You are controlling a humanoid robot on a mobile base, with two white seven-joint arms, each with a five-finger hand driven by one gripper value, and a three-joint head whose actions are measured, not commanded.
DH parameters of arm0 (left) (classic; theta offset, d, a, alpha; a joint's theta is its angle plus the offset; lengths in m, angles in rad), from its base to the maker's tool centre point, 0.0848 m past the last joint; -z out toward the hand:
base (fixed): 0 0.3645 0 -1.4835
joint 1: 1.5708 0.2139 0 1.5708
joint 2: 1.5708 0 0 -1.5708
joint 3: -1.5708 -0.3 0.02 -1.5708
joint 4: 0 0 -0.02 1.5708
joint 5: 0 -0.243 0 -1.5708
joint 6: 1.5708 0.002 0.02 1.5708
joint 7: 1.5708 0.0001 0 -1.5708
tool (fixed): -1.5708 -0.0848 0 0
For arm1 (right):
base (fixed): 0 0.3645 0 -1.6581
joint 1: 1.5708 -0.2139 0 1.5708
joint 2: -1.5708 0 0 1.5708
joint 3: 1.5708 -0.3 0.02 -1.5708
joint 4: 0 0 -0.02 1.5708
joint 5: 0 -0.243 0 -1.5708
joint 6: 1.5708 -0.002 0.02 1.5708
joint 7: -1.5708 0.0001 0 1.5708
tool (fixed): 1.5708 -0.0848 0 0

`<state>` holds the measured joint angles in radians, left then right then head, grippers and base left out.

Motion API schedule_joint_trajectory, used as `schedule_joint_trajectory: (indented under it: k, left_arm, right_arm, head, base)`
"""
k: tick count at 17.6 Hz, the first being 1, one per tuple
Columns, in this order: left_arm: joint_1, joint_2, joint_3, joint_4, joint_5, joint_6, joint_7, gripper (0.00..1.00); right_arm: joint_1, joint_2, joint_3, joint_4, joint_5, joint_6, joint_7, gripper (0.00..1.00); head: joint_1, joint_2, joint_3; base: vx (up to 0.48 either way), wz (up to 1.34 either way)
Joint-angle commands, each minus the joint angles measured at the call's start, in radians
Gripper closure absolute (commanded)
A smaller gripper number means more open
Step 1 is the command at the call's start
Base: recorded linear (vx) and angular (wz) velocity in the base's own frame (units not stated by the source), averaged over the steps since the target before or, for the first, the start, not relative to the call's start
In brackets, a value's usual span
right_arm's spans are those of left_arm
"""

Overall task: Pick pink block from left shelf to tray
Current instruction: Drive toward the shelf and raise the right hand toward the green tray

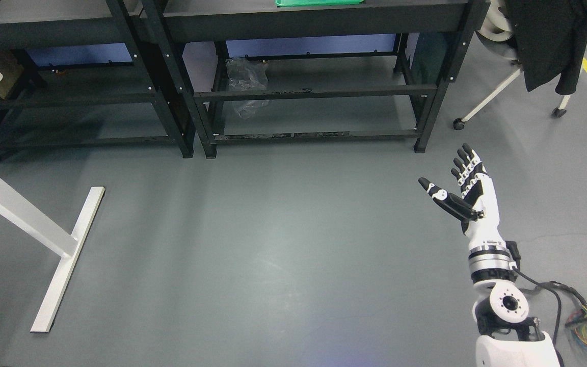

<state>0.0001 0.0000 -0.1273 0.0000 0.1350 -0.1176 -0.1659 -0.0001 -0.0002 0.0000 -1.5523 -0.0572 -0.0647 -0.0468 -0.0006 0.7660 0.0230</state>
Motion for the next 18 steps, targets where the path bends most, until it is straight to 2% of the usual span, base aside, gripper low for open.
schedule_joint_trajectory:
  k: [1, 3, 4, 5, 9, 11, 13, 14, 16, 18]
  left_arm:
    - [0.02, 0.017, 0.0, -0.017, 0.0, -0.001, 0.0, 0.0]
    - [0.02, 0.017, 0.0, -0.017, 0.0, -0.001, 0.0, 0.0]
    - [0.02, 0.017, 0.0, -0.017, 0.0, -0.001, 0.0, 0.0]
    - [0.02, 0.017, 0.0, -0.017, 0.0, -0.001, 0.0, 0.0]
    - [0.02, 0.017, 0.0, -0.017, 0.0, -0.001, 0.0, 0.0]
    - [0.02, 0.017, 0.0, -0.017, 0.0, -0.001, 0.0, 0.0]
    - [0.02, 0.017, 0.0, -0.017, 0.0, -0.001, 0.0, 0.0]
    - [0.02, 0.017, 0.0, -0.017, 0.0, -0.001, 0.0, 0.0]
    - [0.02, 0.017, 0.0, -0.017, 0.0, -0.001, 0.0, 0.0]
    - [0.02, 0.017, 0.0, -0.017, 0.0, -0.001, 0.0, 0.0]
  right_arm:
    - [-0.043, -0.041, 0.046, 0.001, 0.433, -0.006, -0.005, 0.02]
    - [-0.043, -0.041, 0.081, 0.001, 0.801, -0.006, -0.005, 0.02]
    - [-0.043, -0.041, 0.092, 0.0, 0.929, -0.009, -0.005, 0.01]
    - [-0.043, -0.044, 0.095, -0.002, 0.988, -0.013, -0.007, 0.01]
    - [-0.035, -0.055, 0.094, -0.015, 0.994, -0.134, -0.019, 0.01]
    - [-0.028, -0.057, 0.113, -0.017, 1.019, -0.17, -0.082, 0.01]
    - [-0.018, -0.058, 0.158, -0.015, 1.147, -0.167, -0.21, 0.01]
    - [-0.015, -0.057, 0.167, -0.015, 1.256, -0.156, -0.253, 0.01]
    - [-0.009, -0.055, 0.187, -0.014, 1.397, -0.138, -0.259, 0.01]
    - [-0.008, -0.053, 0.199, -0.009, 1.439, -0.136, -0.271, 0.01]
  head:
    - [0.0, 0.0, 0.0]
    - [0.0, 0.0, 0.0]
    - [0.0, 0.0, 0.0]
    - [0.0, 0.0, 0.0]
    - [0.0, 0.0, 0.0]
    - [0.0, 0.0, 0.0]
    - [0.0, 0.0, 0.0]
    - [0.0, 0.0, 0.0]
    - [0.0, 0.0, 0.0]
    - [0.0, 0.0, 0.0]
  base:
    - [0.134, 0.04]
    - [0.152, 0.01]
    - [0.199, 0.0]
    - [0.199, 0.0]
    - [0.201, 0.03]
    - [0.238, 0.09]
    - [0.225, 0.12]
    - [0.216, 0.14]
    - [0.214, 0.13]
    - [0.157, -0.04]
